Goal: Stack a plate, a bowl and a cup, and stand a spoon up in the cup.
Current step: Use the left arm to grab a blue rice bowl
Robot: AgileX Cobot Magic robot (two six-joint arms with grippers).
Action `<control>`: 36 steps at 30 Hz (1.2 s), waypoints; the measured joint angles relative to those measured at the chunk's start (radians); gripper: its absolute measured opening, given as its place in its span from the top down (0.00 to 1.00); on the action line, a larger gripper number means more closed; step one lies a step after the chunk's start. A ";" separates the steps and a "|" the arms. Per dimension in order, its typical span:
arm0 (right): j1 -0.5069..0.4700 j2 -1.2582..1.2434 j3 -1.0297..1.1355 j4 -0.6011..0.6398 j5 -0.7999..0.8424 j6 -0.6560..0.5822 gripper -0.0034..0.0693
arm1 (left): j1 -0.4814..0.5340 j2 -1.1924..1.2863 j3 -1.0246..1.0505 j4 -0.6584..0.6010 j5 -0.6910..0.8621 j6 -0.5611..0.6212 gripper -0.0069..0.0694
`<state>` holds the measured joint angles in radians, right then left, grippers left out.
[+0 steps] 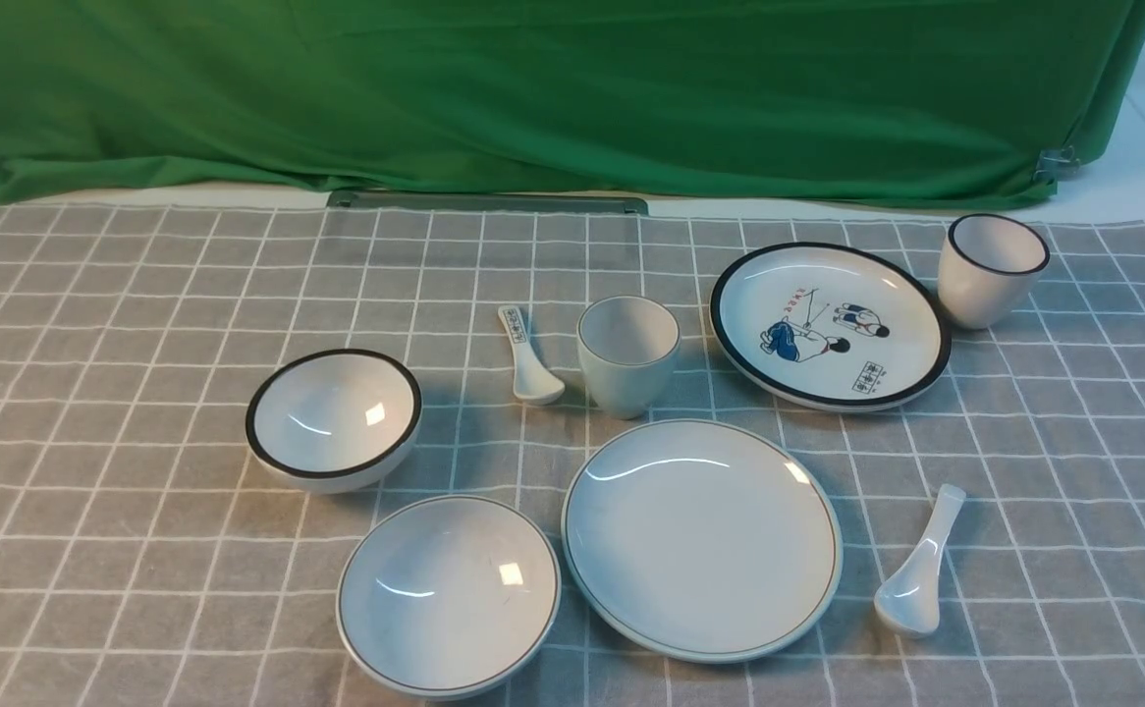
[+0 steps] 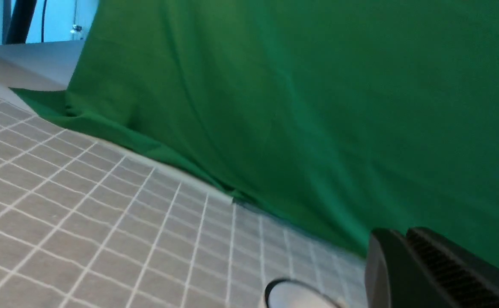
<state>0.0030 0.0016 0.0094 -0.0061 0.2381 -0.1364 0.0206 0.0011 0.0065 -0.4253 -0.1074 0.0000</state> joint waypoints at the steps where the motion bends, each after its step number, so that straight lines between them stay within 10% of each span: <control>1: 0.000 0.000 0.000 0.000 -0.005 0.000 0.62 | 0.000 0.000 0.000 -0.019 -0.032 -0.020 0.89; 8: 0.000 0.000 0.000 0.025 -0.079 0.043 0.62 | 0.000 0.000 0.000 -0.030 -0.285 -0.220 0.89; 14: 0.000 0.000 0.000 0.142 -0.367 0.418 0.62 | 0.000 0.033 -0.153 0.112 -0.383 -0.396 0.89; 18: 0.000 0.000 0.000 0.154 -0.498 0.551 0.62 | 0.000 0.259 -0.531 0.249 0.096 -0.442 0.89; 27: 0.008 0.000 -0.007 0.158 -0.477 0.671 0.63 | -0.001 0.934 -1.001 0.160 1.103 0.025 0.89; 36: 0.213 0.261 -0.449 0.156 0.190 0.386 0.92 | -0.254 1.280 -0.992 0.310 1.067 -0.064 0.91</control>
<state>0.2164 0.2630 -0.4399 0.1495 0.4283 0.2495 -0.2331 1.2809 -0.9851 -0.1151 0.9600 -0.0642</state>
